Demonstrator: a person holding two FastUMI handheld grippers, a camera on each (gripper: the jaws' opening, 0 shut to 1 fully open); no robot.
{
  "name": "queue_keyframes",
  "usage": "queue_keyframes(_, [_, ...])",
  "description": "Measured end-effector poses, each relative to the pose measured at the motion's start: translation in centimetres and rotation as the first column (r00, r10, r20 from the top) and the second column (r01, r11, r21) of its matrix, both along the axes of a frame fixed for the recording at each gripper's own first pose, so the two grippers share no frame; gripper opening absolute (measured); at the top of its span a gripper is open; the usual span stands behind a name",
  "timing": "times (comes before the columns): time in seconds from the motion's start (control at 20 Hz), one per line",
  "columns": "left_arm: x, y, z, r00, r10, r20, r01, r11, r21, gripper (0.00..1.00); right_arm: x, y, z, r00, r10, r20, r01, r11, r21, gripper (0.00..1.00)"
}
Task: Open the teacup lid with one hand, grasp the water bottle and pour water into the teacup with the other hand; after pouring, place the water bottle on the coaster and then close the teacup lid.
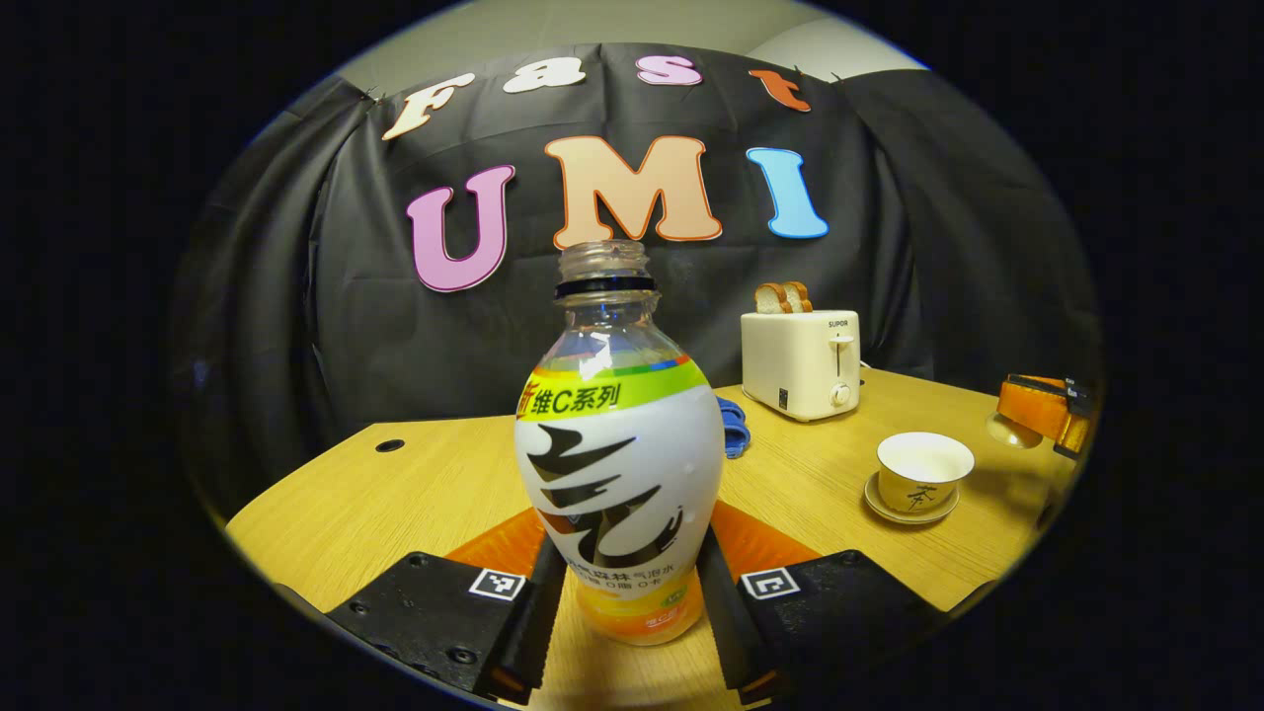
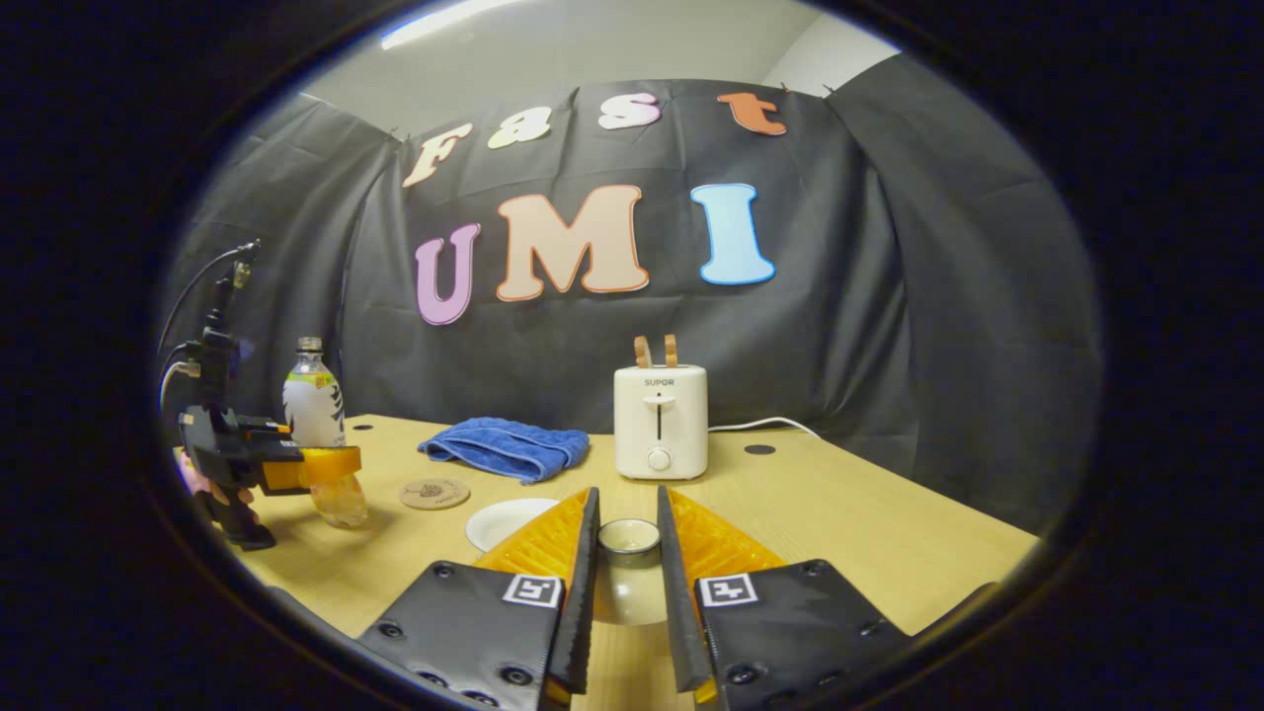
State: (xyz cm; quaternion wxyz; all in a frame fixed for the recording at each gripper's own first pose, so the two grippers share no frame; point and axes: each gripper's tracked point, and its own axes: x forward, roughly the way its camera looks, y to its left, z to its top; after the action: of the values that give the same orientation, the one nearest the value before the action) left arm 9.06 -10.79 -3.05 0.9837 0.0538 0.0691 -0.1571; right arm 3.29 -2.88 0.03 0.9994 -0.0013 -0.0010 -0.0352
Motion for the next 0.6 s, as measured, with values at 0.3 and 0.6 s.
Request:
queue_keyframes(0.3, [1.6,0.8,1.1,0.997,0.054,0.059,-0.066,0.969,0.237,0.58,0.2,-1.0,0.0,1.000,-0.009,-0.004,0.009,1.000,0.000,0.36])
queue_keyframes(0.6, [3.3,-0.1,5.9,0.965,-0.005,0.264,-0.159,0.786,0.597,0.58,0.2,-3.3,0.1,0.999,-0.052,-0.002,0.052,0.999,-0.001,0.36])
